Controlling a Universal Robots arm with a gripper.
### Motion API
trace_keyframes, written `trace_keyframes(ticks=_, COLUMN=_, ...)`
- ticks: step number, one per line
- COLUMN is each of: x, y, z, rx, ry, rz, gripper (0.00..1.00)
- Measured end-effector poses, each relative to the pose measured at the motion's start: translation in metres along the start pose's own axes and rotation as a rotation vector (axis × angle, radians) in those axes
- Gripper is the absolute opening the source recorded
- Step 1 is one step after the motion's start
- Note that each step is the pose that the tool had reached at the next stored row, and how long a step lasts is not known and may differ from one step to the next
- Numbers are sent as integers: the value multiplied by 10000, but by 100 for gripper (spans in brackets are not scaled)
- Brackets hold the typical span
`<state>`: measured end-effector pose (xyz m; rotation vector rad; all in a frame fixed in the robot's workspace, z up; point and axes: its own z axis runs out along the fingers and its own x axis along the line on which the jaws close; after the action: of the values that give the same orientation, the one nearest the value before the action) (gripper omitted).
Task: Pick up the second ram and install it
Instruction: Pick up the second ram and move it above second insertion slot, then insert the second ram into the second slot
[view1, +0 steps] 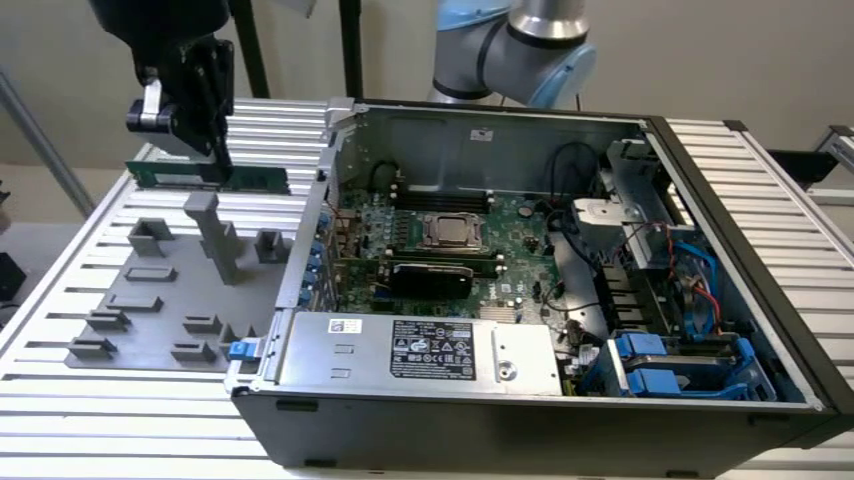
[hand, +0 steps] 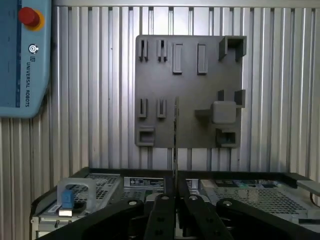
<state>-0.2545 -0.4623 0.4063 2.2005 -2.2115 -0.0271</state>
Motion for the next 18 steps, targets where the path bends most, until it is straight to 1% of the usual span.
trace_keyframes(ticks=9, x=-12, y=-407, z=-19, rx=0, ry=-83, rz=-2, gripper=0)
trace_keyframes(ticks=18, x=-28, y=-818, z=-31, rx=-2, ry=-204, rz=-5, gripper=0)
